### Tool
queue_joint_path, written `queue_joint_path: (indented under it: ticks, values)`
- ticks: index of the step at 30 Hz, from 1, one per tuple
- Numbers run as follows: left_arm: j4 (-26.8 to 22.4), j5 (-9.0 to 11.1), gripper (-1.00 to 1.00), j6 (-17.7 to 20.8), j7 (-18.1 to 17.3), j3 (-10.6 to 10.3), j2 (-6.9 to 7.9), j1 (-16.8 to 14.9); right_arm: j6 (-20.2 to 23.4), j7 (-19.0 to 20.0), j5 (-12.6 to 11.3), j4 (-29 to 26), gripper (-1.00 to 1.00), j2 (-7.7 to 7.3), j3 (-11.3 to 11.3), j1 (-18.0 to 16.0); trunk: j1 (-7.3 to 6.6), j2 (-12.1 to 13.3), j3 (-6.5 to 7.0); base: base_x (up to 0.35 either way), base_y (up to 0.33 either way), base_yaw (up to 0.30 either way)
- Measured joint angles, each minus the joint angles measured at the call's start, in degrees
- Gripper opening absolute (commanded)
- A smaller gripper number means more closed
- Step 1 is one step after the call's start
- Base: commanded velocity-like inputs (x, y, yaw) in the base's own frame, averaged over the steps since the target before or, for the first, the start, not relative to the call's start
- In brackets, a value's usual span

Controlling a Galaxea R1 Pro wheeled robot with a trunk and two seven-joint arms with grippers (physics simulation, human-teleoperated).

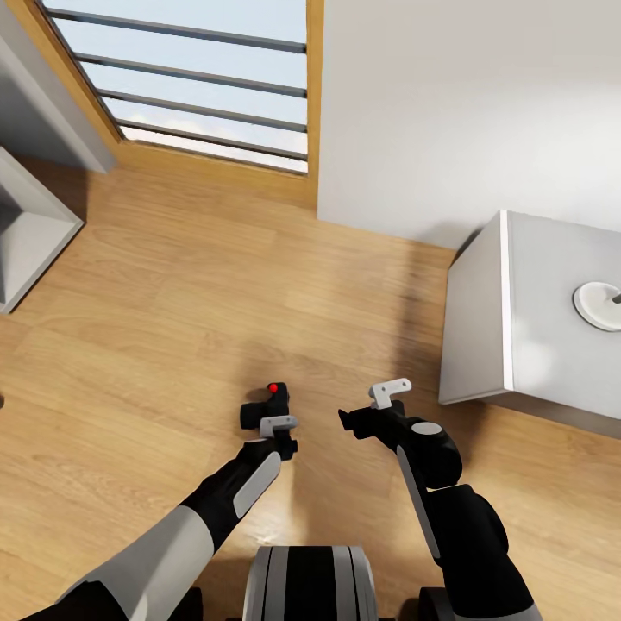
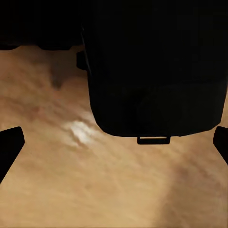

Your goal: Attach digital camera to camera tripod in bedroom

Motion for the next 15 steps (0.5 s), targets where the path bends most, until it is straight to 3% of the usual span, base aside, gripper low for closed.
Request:
queue_joint_path:
  ticks: [15]
  values:
    - [0.0, -1.28, 1.0, -0.15, -0.3, 0.08, -0.05, 0.12, 0.0, 0.0, -0.01, 0.0, 1.0, 0.0, 0.0, -0.02, 0.0, 0.0, 0.0, 0.006, 0.0, 0.0]
